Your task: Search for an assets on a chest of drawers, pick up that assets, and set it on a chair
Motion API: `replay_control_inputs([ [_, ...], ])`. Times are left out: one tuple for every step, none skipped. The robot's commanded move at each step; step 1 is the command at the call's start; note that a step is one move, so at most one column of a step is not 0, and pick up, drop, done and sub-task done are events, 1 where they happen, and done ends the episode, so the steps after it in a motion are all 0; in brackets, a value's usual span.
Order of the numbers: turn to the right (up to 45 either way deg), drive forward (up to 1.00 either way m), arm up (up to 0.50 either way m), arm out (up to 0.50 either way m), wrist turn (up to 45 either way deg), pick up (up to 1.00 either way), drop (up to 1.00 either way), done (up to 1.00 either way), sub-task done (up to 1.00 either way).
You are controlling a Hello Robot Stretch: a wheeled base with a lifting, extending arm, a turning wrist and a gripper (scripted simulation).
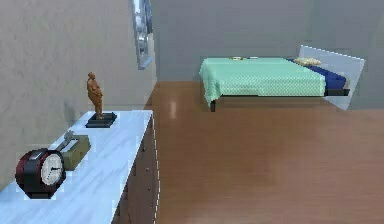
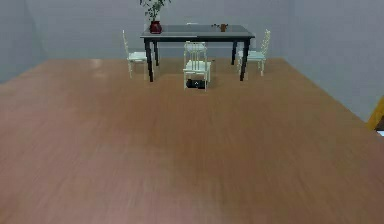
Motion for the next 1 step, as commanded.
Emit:
replay_control_inputs([
  [-15.0,0.0,0.0,0.0,0.0,0.0,0.0,0.0,0.0],
])
